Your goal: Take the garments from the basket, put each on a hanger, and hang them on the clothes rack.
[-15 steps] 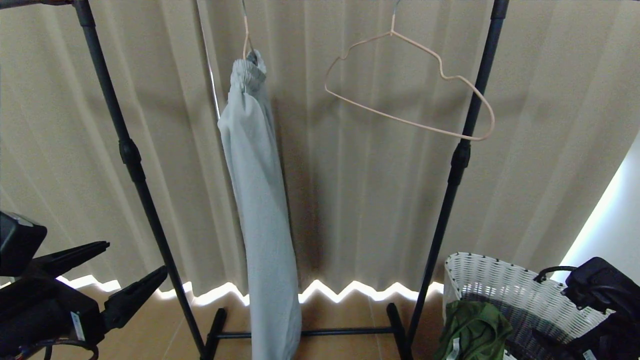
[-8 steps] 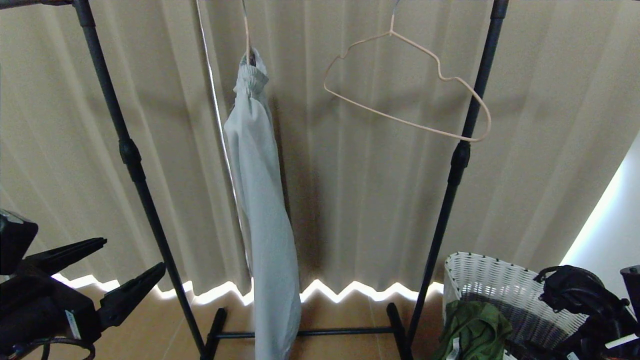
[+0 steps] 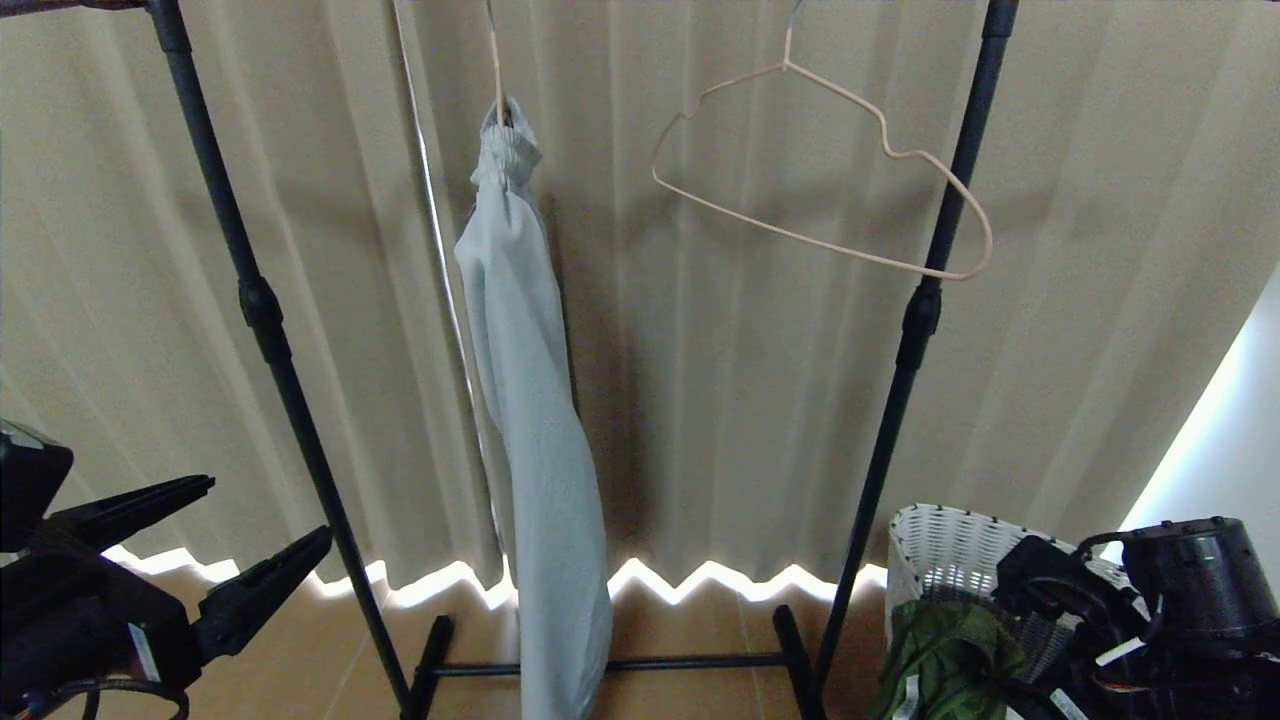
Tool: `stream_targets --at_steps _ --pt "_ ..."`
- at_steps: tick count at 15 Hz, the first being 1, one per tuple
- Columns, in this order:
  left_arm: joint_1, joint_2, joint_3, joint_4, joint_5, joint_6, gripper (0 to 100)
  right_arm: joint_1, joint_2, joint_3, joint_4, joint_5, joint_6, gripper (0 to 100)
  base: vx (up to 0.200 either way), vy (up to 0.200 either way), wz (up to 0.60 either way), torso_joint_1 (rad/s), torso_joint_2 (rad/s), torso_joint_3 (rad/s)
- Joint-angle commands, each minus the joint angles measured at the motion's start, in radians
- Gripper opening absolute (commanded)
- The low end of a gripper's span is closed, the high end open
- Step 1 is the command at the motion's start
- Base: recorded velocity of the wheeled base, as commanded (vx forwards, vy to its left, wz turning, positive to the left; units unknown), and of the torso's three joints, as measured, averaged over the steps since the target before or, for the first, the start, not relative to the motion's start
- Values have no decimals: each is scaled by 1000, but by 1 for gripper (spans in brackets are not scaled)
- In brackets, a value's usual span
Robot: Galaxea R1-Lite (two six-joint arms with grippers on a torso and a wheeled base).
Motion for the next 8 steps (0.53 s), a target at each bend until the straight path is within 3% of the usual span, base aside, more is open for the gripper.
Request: stream_targets --at_steps 1,8 --pt "0 -2 0 -1 0 0 100 -2 189 3 -114 -7 -8 100 0 0 0 0 0 0" --pt "0 -2 2 -1 0 2 100 -74 280 -73 -163 -32 -11 100 0 0 0 0 0 0"
